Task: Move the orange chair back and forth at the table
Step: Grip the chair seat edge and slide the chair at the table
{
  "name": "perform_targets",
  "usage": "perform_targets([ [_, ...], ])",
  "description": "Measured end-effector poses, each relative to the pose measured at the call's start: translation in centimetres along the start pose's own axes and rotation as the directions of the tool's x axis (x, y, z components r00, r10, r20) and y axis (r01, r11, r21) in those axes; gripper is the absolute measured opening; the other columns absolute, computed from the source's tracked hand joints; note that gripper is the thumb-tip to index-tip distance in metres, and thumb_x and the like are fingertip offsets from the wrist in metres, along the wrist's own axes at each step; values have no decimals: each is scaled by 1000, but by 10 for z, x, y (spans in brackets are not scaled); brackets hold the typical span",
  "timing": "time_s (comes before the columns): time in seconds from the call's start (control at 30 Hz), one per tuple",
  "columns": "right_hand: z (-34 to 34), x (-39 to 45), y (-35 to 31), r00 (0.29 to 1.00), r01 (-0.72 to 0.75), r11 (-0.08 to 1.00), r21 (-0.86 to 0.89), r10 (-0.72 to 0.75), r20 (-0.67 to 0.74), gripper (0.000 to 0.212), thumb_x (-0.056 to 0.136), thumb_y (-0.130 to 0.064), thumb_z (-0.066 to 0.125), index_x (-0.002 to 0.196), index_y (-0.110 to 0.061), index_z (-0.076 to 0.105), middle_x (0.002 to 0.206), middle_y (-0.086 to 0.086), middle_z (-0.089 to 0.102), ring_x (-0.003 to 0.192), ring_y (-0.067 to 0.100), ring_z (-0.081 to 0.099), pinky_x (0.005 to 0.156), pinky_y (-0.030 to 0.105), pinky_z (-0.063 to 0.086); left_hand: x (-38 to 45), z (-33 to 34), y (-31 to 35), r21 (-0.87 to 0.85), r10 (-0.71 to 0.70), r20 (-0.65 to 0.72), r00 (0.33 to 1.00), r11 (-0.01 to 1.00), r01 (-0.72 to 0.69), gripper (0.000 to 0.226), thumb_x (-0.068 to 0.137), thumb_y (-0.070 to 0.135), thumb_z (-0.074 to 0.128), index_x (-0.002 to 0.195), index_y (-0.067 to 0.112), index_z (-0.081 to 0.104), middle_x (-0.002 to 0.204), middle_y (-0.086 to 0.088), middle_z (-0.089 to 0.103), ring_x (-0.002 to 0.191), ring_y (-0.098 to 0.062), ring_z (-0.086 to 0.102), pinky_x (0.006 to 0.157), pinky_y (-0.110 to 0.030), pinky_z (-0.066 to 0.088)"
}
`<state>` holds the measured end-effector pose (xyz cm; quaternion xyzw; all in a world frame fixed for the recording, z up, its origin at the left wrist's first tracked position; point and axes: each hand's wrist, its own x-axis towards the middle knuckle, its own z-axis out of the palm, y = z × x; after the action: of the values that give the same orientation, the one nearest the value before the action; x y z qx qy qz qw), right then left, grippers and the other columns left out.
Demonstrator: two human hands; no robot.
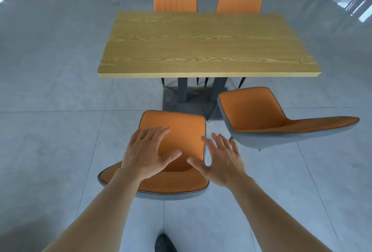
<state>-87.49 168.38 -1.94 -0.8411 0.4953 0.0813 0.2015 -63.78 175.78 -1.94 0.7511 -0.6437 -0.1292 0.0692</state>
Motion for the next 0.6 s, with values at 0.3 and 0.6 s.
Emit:
perform_targets([
  [0.3,55,-32,-47,998,-23,996,89,18,59,100,81,-95,27,162,-38,18,173,0,14,160,22,4,129,51,7,-61,27,-41,-38,21,79,997,999,-18,87,83,91,29,153,40,32,157,15,38,147,-9,29,125,-41,13],
  [0.6,81,-66,-75,998,61,997,36,-61,-19,108,77,-100,14,160,-32,26,166,-1,28,154,25,23,127,48,19,-109,40,-59,-58,37,63,997,998,-33,84,83,90,33,150,39,38,150,17,47,140,-12,39,120,-39,26],
])
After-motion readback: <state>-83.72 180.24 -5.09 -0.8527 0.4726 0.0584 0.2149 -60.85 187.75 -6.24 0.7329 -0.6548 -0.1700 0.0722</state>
